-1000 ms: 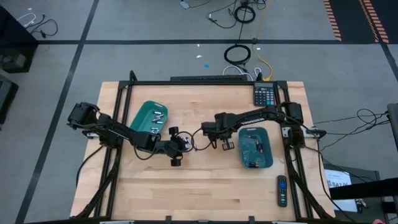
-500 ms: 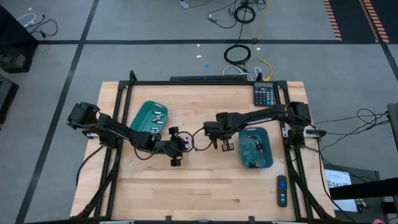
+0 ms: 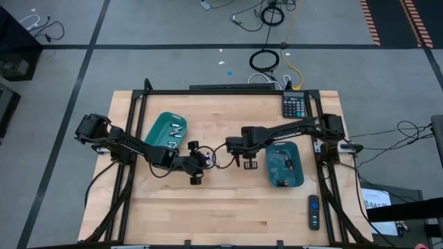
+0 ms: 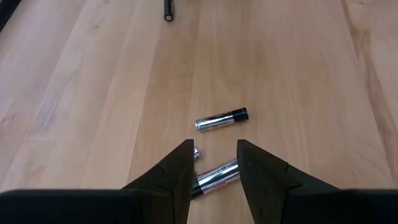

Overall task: Sort batteries
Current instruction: Put the black battery into the blue bin

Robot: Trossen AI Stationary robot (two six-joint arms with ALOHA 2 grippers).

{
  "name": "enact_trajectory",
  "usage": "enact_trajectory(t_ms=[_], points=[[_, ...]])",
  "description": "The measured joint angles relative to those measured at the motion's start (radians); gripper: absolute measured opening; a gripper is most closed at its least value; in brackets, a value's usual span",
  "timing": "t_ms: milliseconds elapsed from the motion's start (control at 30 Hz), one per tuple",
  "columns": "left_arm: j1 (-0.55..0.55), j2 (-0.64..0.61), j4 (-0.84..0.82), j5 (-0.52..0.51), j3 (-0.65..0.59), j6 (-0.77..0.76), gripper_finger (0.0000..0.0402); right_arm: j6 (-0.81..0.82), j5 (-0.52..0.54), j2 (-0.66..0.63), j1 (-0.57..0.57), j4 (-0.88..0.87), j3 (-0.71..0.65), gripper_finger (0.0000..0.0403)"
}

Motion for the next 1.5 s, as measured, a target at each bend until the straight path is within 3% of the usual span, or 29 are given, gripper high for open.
enact_trajectory(t_ms=[167,333,467,633,900,1033,1267,1500], points=[[-0.001,0.0,-0.001,0.005,0.0,-0.002,0.0132,-0.019,0.0,0.034,-0.026,0.001,0.0,0.0108],[-0.002,0.0,-0.008,0.005,0.0,-0.002,0.0132,-0.039,-0.039,0.046,-0.065,0.035,-0.028,0.011],[-0.002,0.0,-0.025,0.004,0.0,0.001,0.0132,-0.048,-0.11,0.039,-0.086,0.106,-0.084,0.0082],[-0.002,0.0,-0.023,0.004,0.0,0.002,0.0132,-0.052,-0.118,0.033,-0.079,0.113,-0.101,0.0015],[-0.002,0.0,-0.019,0.004,0.0,0.001,0.0132,-0.035,-0.037,-0.051,-0.03,-0.014,-0.034,0.0005],[-0.002,0.0,-0.019,0.004,0.0,0.001,0.0132,0.061,-0.017,-0.153,-0.008,-0.137,-0.016,0.0005],[-0.002,0.0,-0.027,0.004,0.0,0.002,0.0132,0.37,-0.024,-0.371,0.104,-0.282,-0.029,0.0006],[-0.002,0.0,-0.028,0.004,0.0,0.001,0.0132,0.664,-0.022,-0.498,0.25,-0.33,-0.172,0.0009]])
